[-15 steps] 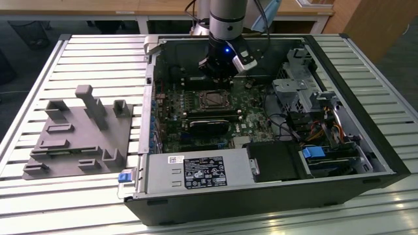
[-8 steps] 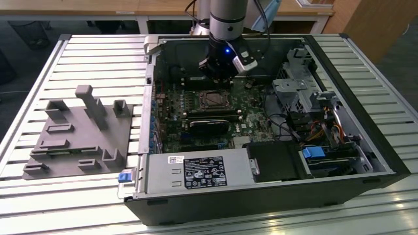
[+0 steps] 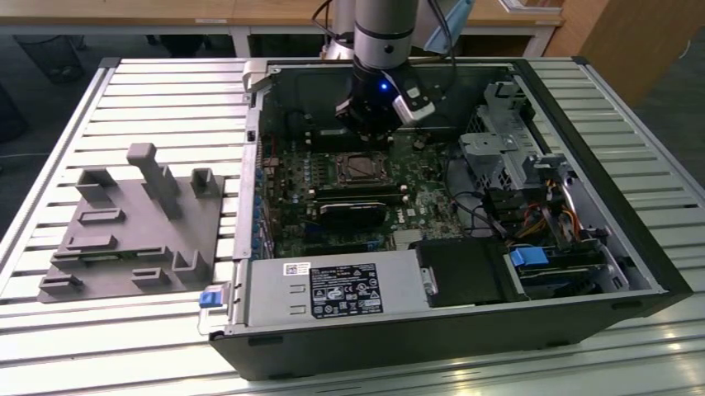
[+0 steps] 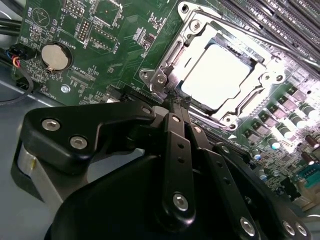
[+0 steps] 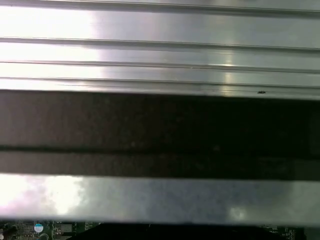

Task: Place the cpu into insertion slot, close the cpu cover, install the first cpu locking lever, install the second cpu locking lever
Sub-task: 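Install the second cpu locking lever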

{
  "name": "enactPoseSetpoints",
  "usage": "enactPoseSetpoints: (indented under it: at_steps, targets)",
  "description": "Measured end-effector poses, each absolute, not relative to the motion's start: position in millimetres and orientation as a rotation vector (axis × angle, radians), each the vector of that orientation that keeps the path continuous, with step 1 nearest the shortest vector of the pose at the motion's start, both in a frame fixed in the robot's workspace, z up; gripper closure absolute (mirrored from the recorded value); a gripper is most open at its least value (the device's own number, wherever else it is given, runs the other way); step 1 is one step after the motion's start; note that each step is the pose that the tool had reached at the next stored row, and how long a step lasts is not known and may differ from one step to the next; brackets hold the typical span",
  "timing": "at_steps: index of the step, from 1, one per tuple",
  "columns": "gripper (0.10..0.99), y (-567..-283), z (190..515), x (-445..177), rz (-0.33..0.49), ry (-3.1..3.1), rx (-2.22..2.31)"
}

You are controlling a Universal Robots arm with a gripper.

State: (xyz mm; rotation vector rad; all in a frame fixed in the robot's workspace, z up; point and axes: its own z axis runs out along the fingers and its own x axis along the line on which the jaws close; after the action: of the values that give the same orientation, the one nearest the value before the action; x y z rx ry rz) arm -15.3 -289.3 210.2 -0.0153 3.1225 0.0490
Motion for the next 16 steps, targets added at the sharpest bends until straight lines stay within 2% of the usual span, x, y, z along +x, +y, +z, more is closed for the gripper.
enactPoseSetpoints:
  at_steps: [16]
  targets:
    - [0.980, -294.7, 210.2, -15.0, 0.049, 3.122, -0.015]
